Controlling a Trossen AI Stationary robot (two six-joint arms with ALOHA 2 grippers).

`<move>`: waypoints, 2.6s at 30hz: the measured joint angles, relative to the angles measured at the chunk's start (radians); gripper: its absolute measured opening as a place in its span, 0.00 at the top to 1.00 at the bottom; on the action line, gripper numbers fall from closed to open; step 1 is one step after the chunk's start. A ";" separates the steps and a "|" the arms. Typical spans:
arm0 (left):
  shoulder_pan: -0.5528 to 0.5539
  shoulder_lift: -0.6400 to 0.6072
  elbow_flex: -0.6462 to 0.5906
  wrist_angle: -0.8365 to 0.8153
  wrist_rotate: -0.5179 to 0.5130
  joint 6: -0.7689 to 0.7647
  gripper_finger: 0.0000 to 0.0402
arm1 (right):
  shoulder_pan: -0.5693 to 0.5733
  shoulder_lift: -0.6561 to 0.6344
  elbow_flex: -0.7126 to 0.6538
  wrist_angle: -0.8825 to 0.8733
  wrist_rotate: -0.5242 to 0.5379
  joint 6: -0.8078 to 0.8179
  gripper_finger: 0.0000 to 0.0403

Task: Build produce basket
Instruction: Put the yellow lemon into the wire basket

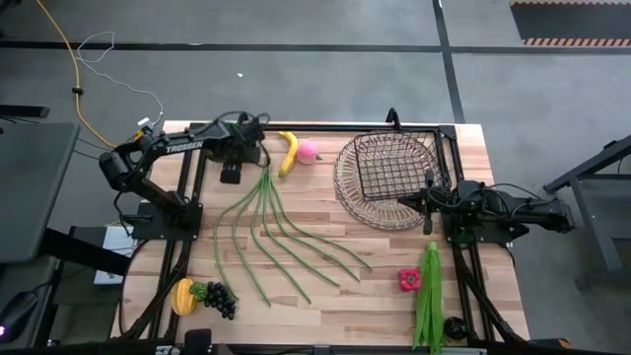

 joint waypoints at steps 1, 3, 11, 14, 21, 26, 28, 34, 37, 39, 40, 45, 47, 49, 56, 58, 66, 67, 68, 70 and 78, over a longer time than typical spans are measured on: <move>0.000 -0.005 0.036 -0.006 0.016 -0.016 0.65 | 0.000 0.000 0.000 0.000 0.000 0.000 1.00; 0.000 -0.020 0.108 -0.004 0.061 -0.066 0.63 | 0.000 0.000 0.000 0.000 0.000 0.000 1.00; 0.000 -0.170 0.297 0.130 0.418 -0.369 0.64 | 0.000 0.000 0.000 0.000 0.000 0.000 1.00; -0.004 -0.256 0.270 0.283 0.576 -0.543 0.64 | 0.000 0.000 0.000 0.000 0.000 0.000 1.00; -0.125 -0.426 0.095 0.663 0.652 -0.799 0.63 | 0.000 0.000 0.000 0.000 0.000 0.000 1.00; -0.248 -0.484 -0.079 0.923 0.632 -0.940 0.63 | 0.000 0.000 0.000 0.000 0.000 0.000 1.00; -0.298 -0.489 -0.144 1.023 0.621 -0.980 0.62 | 0.000 0.000 0.000 0.000 0.000 0.000 1.00; -0.430 -0.485 -0.283 1.206 0.521 -1.016 0.61 | 0.000 0.000 0.000 0.000 0.000 0.000 1.00; -0.470 -0.481 -0.312 1.229 0.462 -1.016 0.61 | 0.000 0.000 0.000 0.000 0.000 0.000 1.00; -0.486 -0.482 -0.315 1.246 0.432 -1.016 0.61 | 0.000 0.000 0.000 0.000 0.000 0.000 1.00; -0.491 -0.482 -0.314 1.247 0.419 -1.016 0.61 | 0.000 0.000 0.000 0.000 0.000 -0.010 1.00; -0.499 -0.482 -0.315 1.268 0.405 -1.016 0.61 | 0.000 0.000 0.000 0.002 0.037 -0.142 1.00; -0.501 -0.482 -0.315 1.272 0.405 -1.016 0.61 | 0.000 0.000 0.000 0.002 0.037 -0.138 1.00; -0.504 -0.481 -0.315 1.273 0.405 -1.016 0.61 | 0.000 0.000 0.000 0.002 0.037 -0.121 1.00; -0.504 -0.481 -0.315 1.273 0.406 -1.007 0.61 | 0.000 0.000 -0.001 0.124 0.024 0.258 1.00; -0.504 -0.481 -0.315 1.273 0.406 -1.007 0.61 | 0.000 0.000 -0.001 0.231 0.031 0.452 1.00; -0.503 -0.481 -0.315 1.272 0.406 -0.997 0.61 | 0.000 0.000 -0.001 0.609 0.248 0.696 1.00; -0.504 -0.481 -0.315 1.272 0.406 -0.997 0.61 | 0.000 0.001 -0.001 0.637 0.267 0.689 1.00; -0.504 -0.482 -0.315 1.272 0.406 -0.997 0.61 | -0.001 0.005 -0.001 0.664 0.276 0.685 1.00; -0.503 -0.481 -0.315 1.272 0.406 -0.997 0.61 | 0.000 0.026 -0.001 0.704 0.289 0.696 1.00; -0.504 -0.482 -0.315 1.278 0.406 -0.997 0.61 | 0.000 0.274 0.073 0.700 0.279 0.742 0.84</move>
